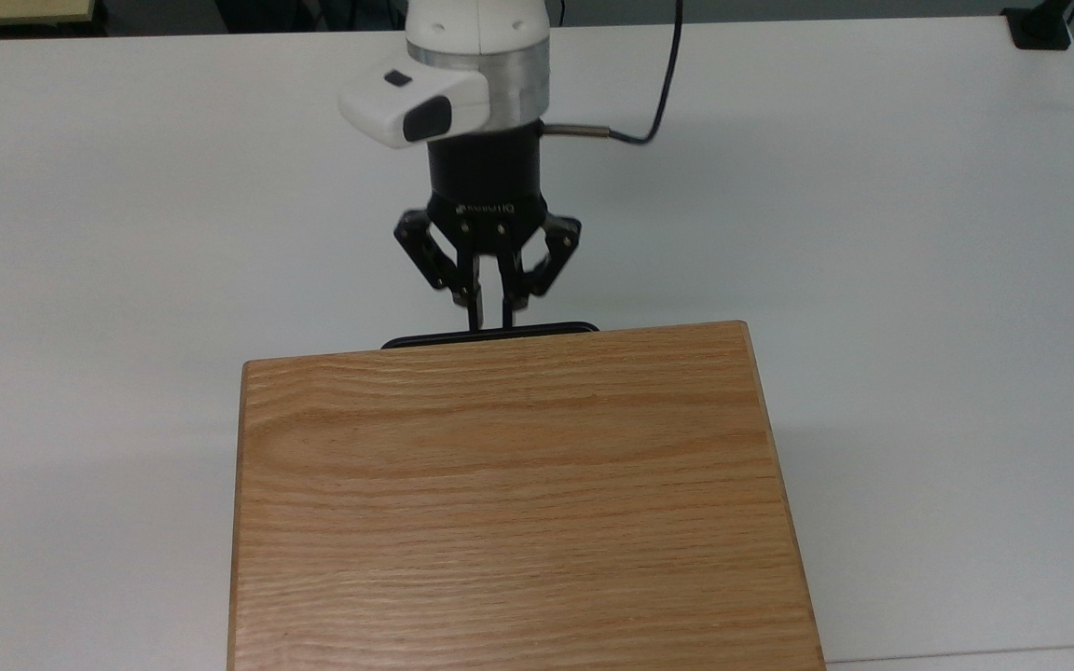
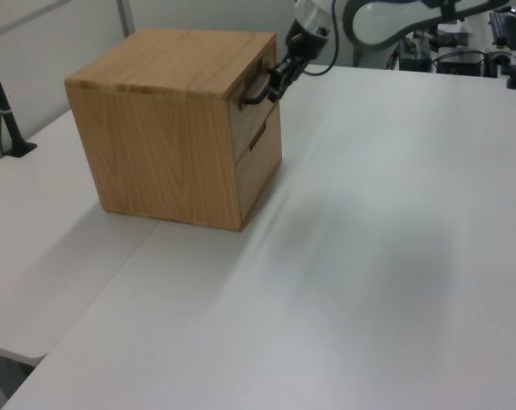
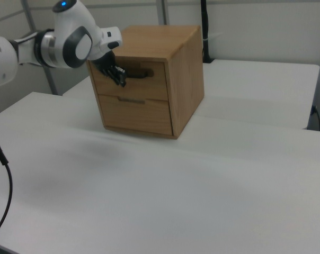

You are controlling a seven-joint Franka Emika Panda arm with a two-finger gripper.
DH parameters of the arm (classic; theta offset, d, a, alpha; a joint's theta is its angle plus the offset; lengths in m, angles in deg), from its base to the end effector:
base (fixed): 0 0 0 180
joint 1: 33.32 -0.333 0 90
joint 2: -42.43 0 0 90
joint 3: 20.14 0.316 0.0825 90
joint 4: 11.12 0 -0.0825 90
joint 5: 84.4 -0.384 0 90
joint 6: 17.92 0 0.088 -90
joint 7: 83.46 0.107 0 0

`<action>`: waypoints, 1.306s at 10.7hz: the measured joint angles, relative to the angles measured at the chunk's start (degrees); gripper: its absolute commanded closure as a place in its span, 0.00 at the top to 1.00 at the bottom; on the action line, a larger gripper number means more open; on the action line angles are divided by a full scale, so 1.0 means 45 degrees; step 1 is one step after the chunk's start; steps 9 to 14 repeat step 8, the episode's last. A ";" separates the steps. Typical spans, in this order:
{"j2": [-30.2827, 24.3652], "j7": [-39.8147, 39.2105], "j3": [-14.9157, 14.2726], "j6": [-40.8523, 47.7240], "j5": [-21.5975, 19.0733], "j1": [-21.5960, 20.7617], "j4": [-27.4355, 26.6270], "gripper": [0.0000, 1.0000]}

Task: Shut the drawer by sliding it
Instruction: 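Push the drawer front with the gripper into the wooden cabinet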

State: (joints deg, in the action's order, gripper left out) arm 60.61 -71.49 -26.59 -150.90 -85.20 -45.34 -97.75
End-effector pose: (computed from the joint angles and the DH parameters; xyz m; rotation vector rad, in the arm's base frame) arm 0.6926 0.0789 0.5375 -2.9906 0.1560 -0.7505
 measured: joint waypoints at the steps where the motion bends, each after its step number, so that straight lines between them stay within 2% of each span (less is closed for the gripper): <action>1: -0.0603 -0.0456 -0.0022 0.1715 0.0026 0.0064 -0.0073 0.90; 2: -0.1347 -0.1051 -0.0036 0.3733 0.0037 0.0204 -0.0161 1.00; 4: -0.2905 -0.1577 -0.0087 0.7188 0.0037 0.0546 -0.0505 1.00; 5: -0.3499 -0.1623 -0.0096 0.7940 0.0037 0.0668 -0.0824 1.00; 8: -0.4164 -0.1646 -0.0272 0.8376 0.0037 0.0960 -0.1629 1.00; 14: -0.4164 -0.1646 -0.0272 0.8376 0.0037 0.0960 -0.1629 1.00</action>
